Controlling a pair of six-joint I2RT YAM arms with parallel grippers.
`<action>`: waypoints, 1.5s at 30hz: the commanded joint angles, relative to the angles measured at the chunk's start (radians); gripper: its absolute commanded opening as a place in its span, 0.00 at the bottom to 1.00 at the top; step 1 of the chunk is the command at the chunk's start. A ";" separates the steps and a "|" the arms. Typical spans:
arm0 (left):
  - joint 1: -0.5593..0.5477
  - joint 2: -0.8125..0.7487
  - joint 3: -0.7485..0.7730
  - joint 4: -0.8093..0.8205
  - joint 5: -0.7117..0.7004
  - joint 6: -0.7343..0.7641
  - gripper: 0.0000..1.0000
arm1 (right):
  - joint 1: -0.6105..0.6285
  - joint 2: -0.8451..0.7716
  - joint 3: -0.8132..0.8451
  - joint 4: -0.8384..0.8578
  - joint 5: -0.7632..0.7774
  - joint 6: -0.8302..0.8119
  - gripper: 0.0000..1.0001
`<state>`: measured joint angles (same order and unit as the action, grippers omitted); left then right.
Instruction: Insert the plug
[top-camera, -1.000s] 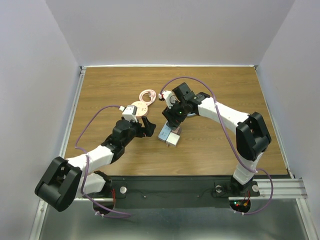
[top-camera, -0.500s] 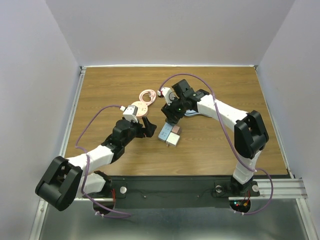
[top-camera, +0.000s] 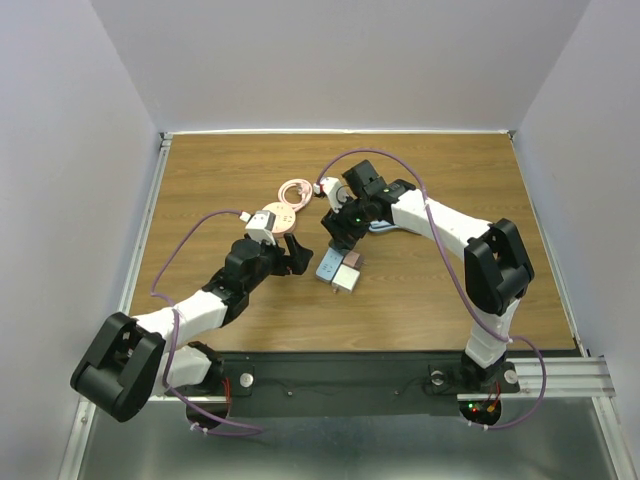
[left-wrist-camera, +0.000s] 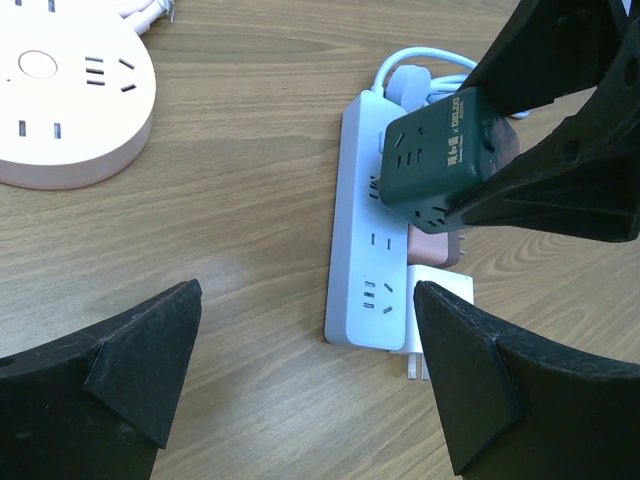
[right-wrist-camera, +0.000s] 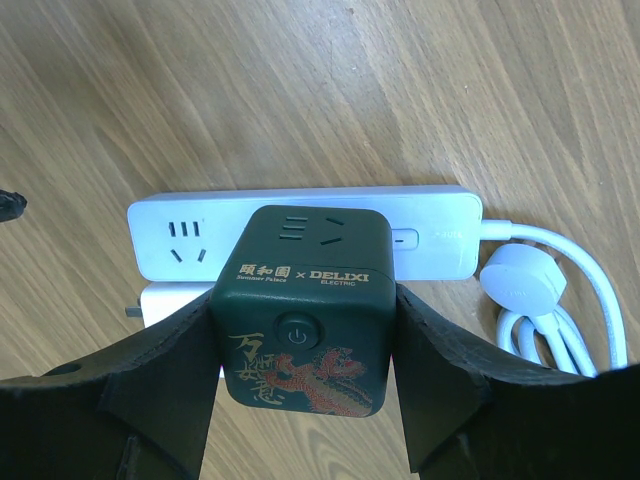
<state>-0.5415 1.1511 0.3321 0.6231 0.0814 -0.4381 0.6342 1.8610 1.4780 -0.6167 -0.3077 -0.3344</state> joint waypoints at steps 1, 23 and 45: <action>0.005 -0.007 0.013 0.032 0.017 0.016 0.99 | -0.007 -0.022 0.002 0.037 -0.018 0.000 0.00; 0.006 0.004 0.013 0.032 0.034 0.019 0.99 | -0.007 -0.013 -0.002 -0.014 -0.036 -0.002 0.01; 0.006 0.010 0.012 0.032 0.046 0.022 0.99 | -0.008 0.004 0.019 -0.035 0.038 -0.018 0.00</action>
<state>-0.5411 1.1637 0.3321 0.6224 0.1127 -0.4339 0.6342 1.8610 1.4765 -0.6327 -0.3096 -0.3378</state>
